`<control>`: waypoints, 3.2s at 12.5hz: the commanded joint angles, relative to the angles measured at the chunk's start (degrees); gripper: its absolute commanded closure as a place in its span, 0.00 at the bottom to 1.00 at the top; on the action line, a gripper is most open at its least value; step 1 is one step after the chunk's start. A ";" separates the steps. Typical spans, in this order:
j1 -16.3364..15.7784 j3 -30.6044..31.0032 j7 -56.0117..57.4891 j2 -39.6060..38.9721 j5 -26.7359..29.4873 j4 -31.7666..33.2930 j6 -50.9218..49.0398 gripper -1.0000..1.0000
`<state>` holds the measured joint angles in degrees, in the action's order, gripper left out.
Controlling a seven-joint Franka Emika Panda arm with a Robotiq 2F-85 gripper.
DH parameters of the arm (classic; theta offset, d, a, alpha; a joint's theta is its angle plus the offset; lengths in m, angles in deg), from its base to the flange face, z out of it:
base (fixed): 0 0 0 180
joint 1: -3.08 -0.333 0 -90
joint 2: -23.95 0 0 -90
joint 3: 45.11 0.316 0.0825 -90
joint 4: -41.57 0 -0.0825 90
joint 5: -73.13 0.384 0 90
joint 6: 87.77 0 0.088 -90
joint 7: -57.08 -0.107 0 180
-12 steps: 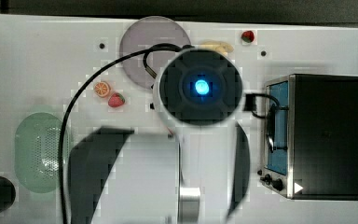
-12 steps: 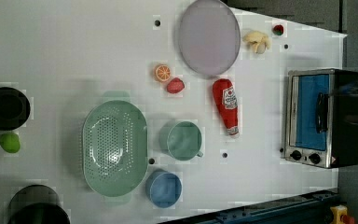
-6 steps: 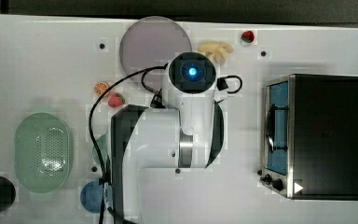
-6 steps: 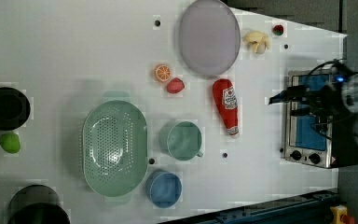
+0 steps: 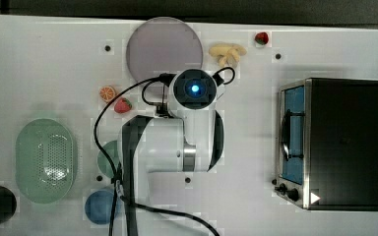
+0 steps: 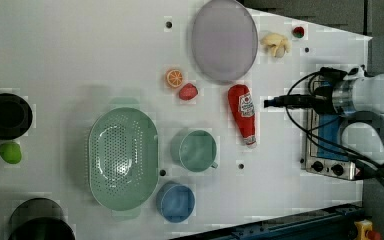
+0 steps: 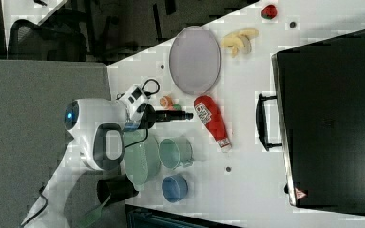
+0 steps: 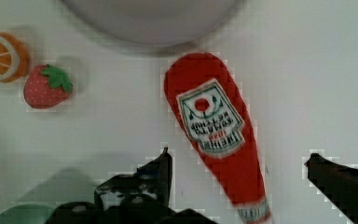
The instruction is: Pick Ketchup from the table and place it in strainer.
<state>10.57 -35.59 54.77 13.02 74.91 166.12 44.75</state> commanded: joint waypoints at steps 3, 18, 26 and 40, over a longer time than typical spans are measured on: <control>-0.38 0.68 12.17 -5.39 -0.32 4.53 9.64 0.00; -0.65 -0.46 11.81 -14.21 -2.42 8.54 22.93 0.04; -1.28 0.19 9.21 -5.85 -2.36 7.35 16.36 0.39; -3.99 18.53 -21.63 16.91 0.85 -1.24 -17.75 0.39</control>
<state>8.98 -19.57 42.24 32.35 74.90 163.77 28.09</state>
